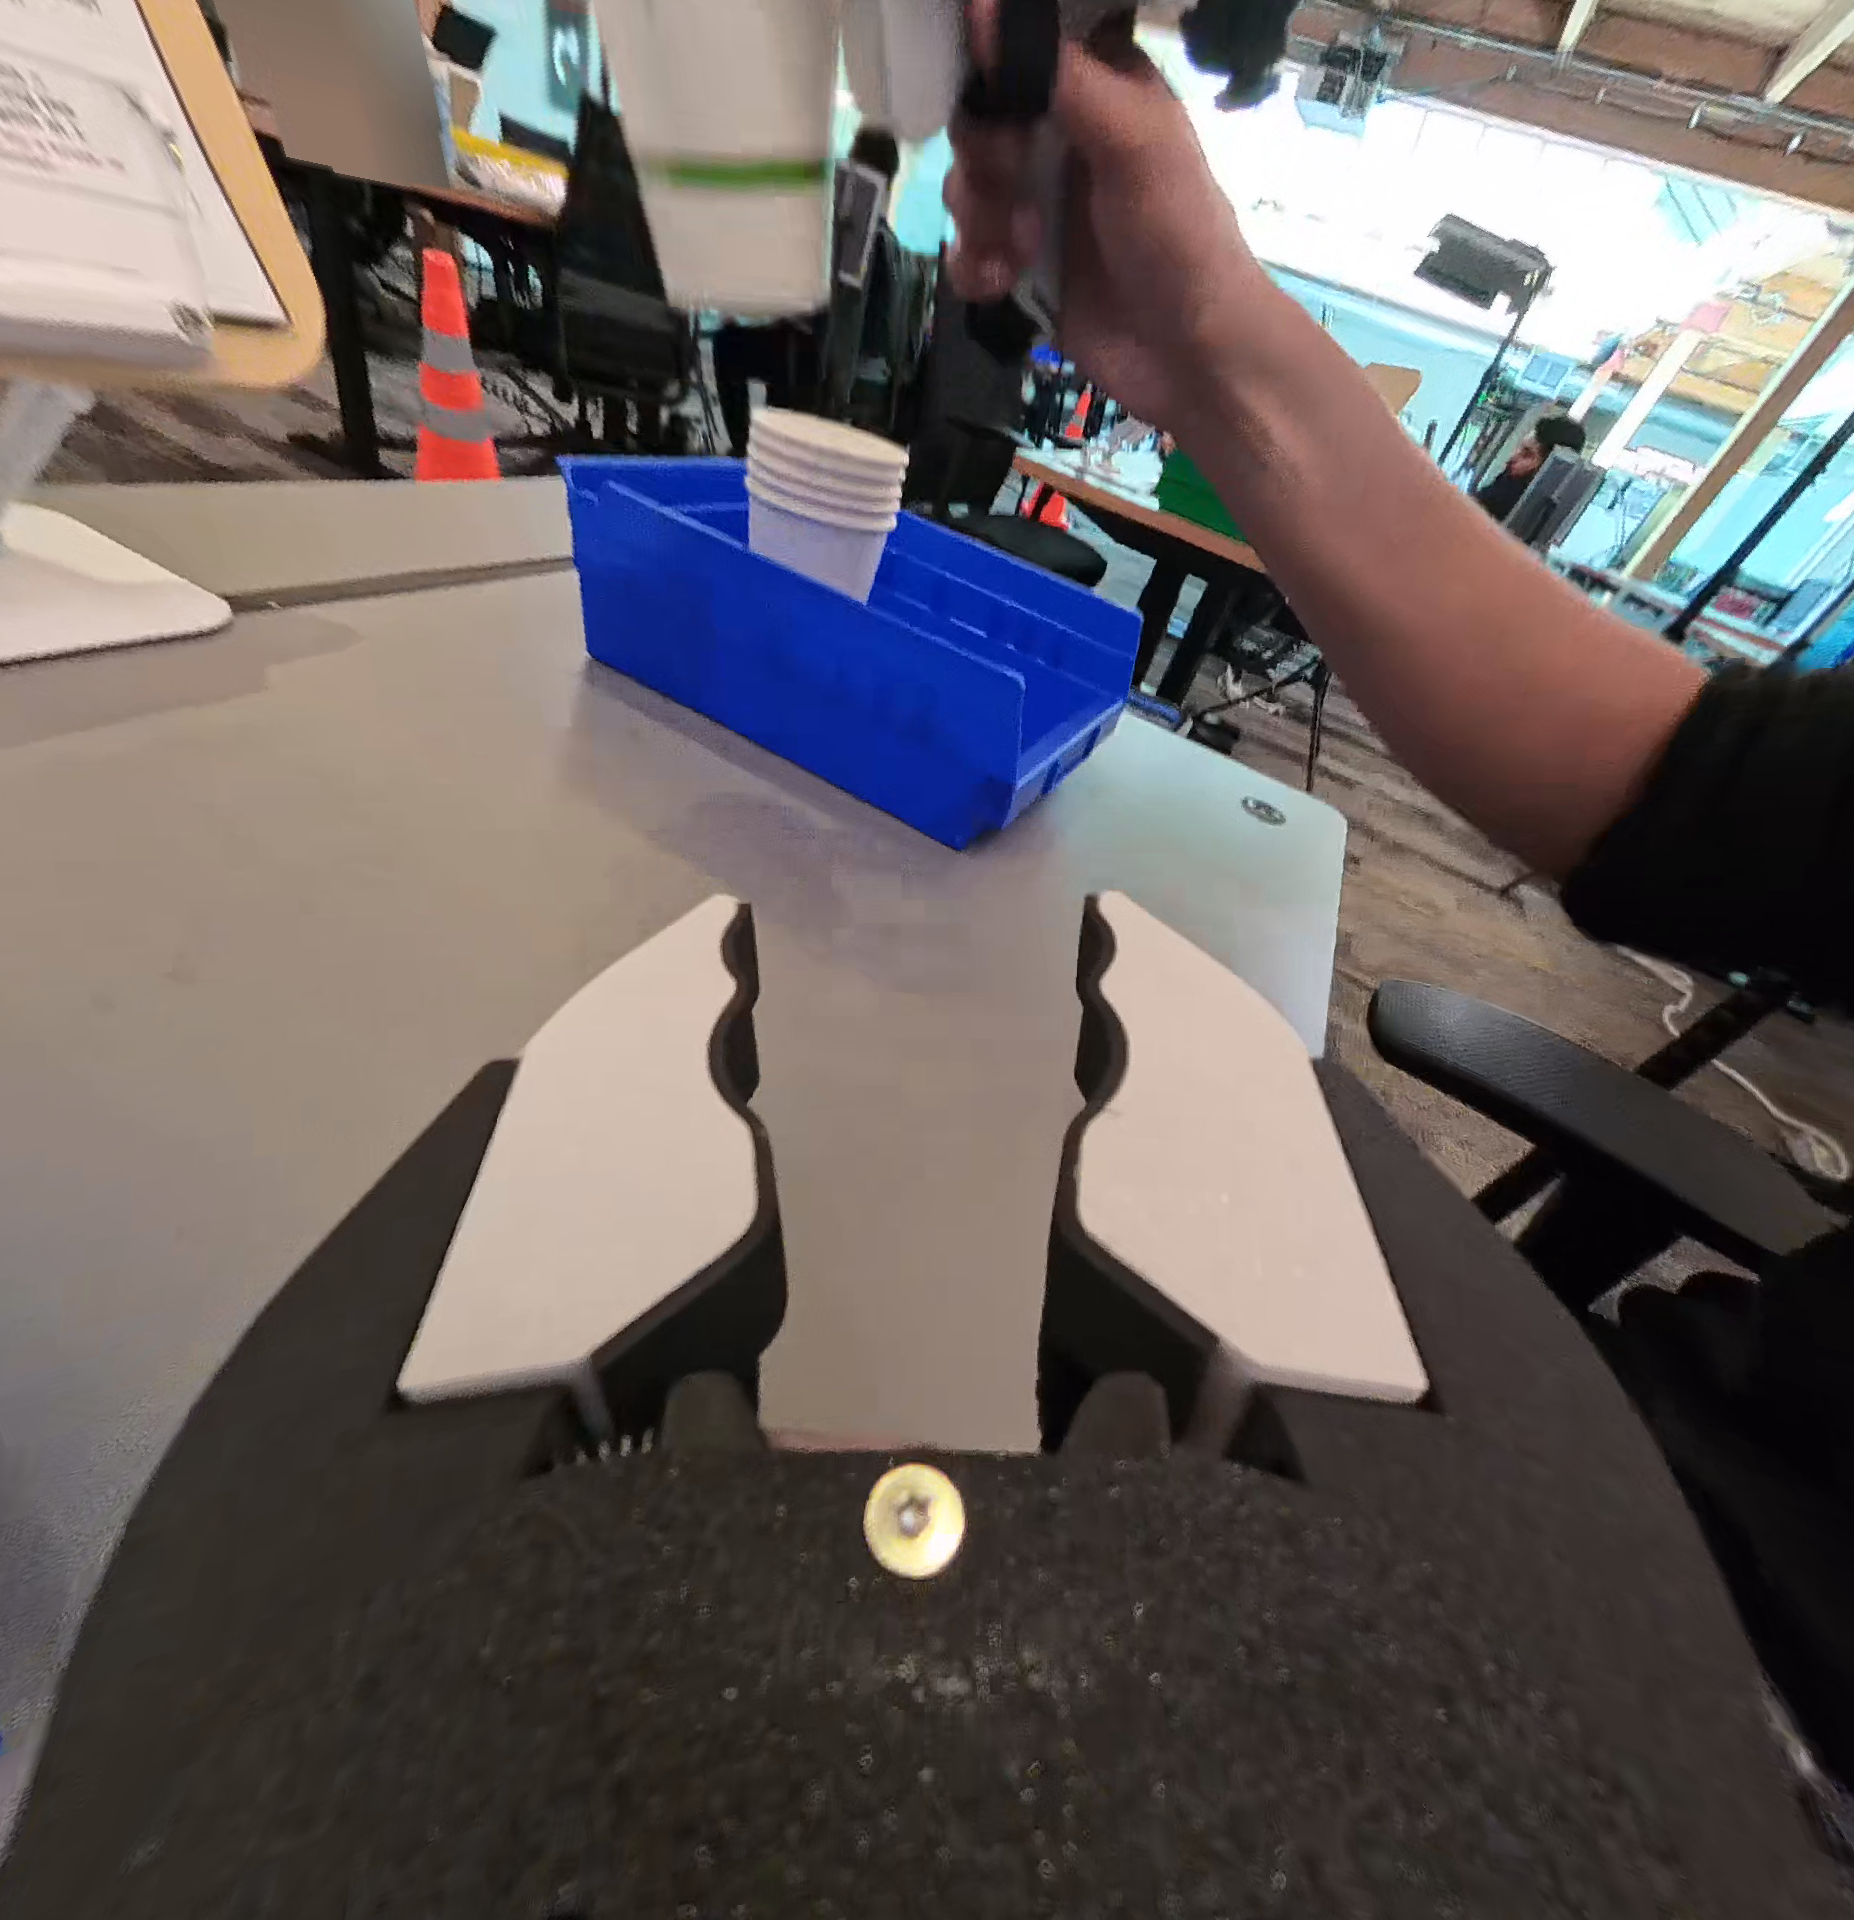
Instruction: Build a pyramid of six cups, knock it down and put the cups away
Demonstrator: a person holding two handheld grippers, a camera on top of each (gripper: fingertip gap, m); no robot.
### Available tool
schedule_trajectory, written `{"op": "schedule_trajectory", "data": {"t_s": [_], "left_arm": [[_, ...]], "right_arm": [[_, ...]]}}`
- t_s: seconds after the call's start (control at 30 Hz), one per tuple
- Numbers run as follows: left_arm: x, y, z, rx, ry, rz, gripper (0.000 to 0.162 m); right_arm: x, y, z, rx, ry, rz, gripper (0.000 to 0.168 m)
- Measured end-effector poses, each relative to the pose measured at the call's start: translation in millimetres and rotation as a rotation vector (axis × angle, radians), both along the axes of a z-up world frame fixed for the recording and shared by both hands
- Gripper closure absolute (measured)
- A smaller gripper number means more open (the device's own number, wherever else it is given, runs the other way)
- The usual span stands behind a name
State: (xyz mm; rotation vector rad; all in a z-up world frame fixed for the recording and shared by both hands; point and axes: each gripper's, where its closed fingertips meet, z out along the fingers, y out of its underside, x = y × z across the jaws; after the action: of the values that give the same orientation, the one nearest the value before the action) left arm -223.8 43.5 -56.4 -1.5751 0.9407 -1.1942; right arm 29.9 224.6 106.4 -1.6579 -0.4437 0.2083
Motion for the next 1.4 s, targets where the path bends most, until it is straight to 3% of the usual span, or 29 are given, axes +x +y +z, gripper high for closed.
{"op": "schedule_trajectory", "data": {"t_s": [0.07, 0.13, 0.3, 0.63, 1.0, 1.1, 1.23, 1.4], "left_arm": [[3.7, -1.6, -9.8, 0.011, 0.045, -0.011, 0.107], [7.8, -4.0, -16.4, 0.032, 0.089, -0.019, 0.107], [15.0, -12.8, -27.7, 0.073, 0.153, -0.046, 0.107], [23.1, -24.2, -40.0, 0.081, 0.206, -0.094, 0.106], [22.6, -25.4, -42.6, 0.074, 0.219, -0.111, 0.106], [22.1, -24.4, -42.9, 0.079, 0.224, -0.106, 0.106], [18.1, -16.8, -35.7, 0.085, 0.204, -0.05, 0.105], [-12.5, 14.4, -3.6, 0.115, 0.142, 0.239, 0.102]], "right_arm": [[59.7, 8.6, 4.0, 0.08, 0.042, -0.2, 0.092], [101.6, 11.5, -11.1, 0.094, 0.088, -0.335, 0.092], [139.0, -5.0, -49.5, 0.096, 0.213, -0.454, 0.092], [141.4, -16.3, -120.7, -0.177, 0.116, -0.484, 0.092], [133.8, -42.9, -149.6, -0.407, 0.115, -0.377, 0.09], [122.7, -61.1, -140.2, -0.35, 0.096, -0.342, 0.092], [92.5, -100.2, -113.5, -0.112, 0.098, -0.3, 0.092], [58.3, -161.7, -127.9, 0.014, 0.157, -0.333, 0.094]]}}
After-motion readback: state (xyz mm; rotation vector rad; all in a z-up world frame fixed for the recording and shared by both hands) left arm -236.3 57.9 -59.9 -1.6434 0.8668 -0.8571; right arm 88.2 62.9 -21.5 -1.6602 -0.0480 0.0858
